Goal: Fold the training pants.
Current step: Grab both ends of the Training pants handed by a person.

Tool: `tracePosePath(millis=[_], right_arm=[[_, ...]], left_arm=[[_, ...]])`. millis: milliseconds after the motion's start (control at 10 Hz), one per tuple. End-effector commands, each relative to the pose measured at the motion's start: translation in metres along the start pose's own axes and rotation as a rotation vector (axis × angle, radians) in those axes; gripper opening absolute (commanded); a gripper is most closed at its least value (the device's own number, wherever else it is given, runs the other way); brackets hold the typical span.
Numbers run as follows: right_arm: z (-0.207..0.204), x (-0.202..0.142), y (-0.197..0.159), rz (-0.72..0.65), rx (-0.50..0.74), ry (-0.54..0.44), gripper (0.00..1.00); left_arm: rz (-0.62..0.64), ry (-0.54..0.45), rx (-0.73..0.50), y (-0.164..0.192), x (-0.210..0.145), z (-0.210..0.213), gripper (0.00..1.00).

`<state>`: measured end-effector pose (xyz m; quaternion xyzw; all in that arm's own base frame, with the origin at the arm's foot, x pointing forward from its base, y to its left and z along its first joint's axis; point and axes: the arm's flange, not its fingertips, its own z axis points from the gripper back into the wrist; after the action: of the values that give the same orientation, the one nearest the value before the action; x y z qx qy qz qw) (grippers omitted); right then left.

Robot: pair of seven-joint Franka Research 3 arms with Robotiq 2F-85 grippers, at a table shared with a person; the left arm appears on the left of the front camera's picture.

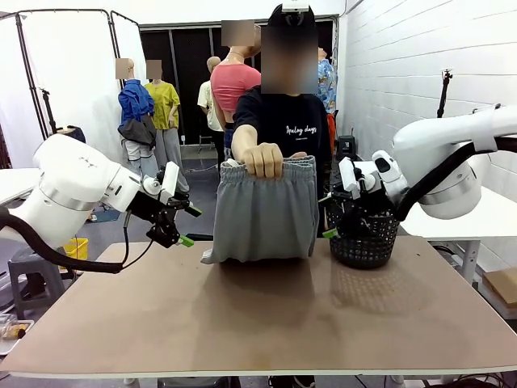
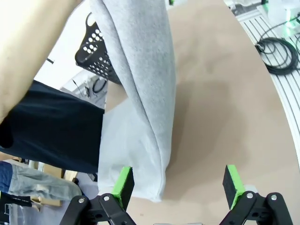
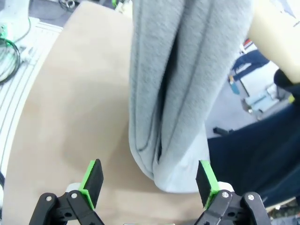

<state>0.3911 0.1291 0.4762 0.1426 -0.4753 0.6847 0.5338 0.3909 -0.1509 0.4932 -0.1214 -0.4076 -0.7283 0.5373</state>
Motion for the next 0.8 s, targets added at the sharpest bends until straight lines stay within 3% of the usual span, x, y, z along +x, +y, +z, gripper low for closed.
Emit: tracePosePath(millis=[0, 500, 700], right_arm=[[-0.021, -0.012, -0.005, 0.001, 0.045, -0.065, 1.0], [-0.025, -0.01, -0.006, -0.013, 0.04, -0.146, 1.0], [-0.029, -0.01, -0.009, -0.011, 0.043, -0.164, 1.0]], left_arm=[[0.003, -0.066, 0.061, 0.004, -0.006, -0.015, 1.0], [0.032, -0.161, 0.169, 0.003, -0.001, -0.028, 1.0], [0.036, -0.22, 0.129, 0.006, 0.001, -0.034, 1.0]])
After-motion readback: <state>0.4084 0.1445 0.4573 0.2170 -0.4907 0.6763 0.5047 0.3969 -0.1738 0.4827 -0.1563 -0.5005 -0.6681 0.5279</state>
